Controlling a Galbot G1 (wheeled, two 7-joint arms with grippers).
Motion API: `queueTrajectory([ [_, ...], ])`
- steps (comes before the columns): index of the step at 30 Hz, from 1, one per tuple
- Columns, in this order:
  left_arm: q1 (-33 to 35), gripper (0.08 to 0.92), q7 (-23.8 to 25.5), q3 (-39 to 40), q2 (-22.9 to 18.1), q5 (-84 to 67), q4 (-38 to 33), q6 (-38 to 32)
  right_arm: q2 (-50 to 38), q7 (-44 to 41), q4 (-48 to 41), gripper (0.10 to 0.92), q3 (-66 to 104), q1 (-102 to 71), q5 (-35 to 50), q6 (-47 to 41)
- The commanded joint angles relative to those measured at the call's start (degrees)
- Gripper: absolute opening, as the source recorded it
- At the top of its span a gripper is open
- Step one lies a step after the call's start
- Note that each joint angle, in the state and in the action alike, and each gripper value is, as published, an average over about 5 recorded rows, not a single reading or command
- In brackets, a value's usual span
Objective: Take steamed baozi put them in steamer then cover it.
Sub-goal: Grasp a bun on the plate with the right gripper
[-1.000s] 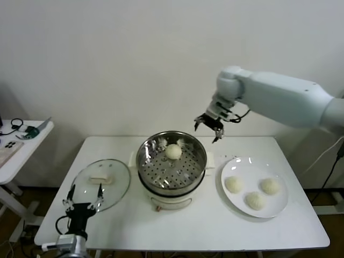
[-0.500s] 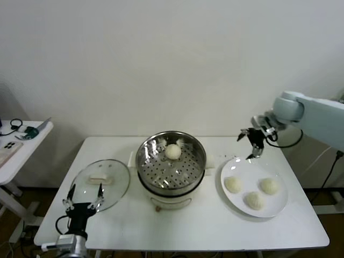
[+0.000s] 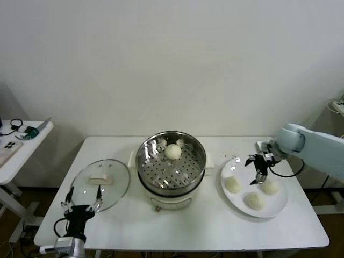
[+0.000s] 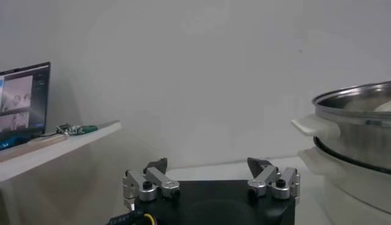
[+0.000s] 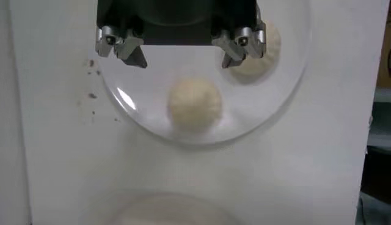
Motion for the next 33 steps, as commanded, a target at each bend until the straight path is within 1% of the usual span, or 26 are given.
queueTrajectory([
  [1, 0.1, 0.823, 0.0, 0.0, 0.0, 0.0, 0.0, 0.0, 4.1, 1.0, -2.4, 0.823, 4.7, -7.0, -0.4, -1.8],
  [23, 0.4, 0.823, 0.0, -0.1, -0.1, 0.0, 0.2, -0.1, 7.7, 0.1, -7.5, 0.818, 5.6, -8.1, -2.4, -1.2],
  [33, 0.3, 0.823, -0.1, -0.1, -0.1, 0.1, 0.1, -0.1, 7.6, -1.4, -7.4, 0.75, 5.3, -7.8, -2.3, -0.8],
])
